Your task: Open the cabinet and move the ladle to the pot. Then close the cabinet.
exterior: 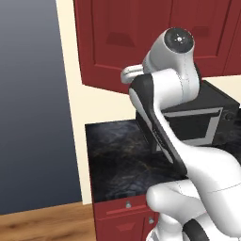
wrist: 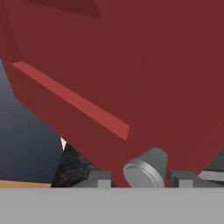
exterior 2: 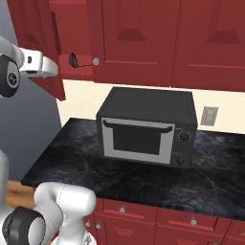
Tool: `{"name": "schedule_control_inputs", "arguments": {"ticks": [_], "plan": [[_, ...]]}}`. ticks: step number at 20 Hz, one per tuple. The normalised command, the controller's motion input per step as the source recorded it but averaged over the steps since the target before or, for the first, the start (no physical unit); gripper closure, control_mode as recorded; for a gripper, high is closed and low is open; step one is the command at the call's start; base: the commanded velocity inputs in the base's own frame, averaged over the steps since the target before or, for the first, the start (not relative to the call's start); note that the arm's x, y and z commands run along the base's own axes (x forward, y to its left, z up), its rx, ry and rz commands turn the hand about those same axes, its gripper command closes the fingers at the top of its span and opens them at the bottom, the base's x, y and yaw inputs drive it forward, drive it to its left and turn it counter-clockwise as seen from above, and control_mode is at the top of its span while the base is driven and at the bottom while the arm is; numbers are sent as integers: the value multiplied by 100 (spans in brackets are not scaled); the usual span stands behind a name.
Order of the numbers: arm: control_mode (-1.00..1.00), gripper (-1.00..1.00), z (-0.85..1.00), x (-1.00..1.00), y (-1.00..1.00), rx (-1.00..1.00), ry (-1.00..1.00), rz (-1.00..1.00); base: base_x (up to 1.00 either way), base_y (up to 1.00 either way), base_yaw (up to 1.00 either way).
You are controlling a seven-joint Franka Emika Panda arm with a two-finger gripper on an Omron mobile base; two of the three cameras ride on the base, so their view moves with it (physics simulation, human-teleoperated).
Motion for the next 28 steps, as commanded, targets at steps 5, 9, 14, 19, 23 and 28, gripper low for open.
{"name": "schedule_control_inputs", "arguments": {"ticks": [5,9,14,19,23,28], "plan": [[-100,100,0,-25,100,-1,0,0,0,0,0],[-100,100,0,-10,100,-1,0,0,0,0,0],[-100,100,0,-4,100,-1,0,0,0,0,0],[-100,100,0,0,100,0,0,0,0,0,0],[-100,-100,0,-1,94,0,0,0,0,0,0],[-100,-100,6,-57,-5,2,-1,0,0,0,0]]}}
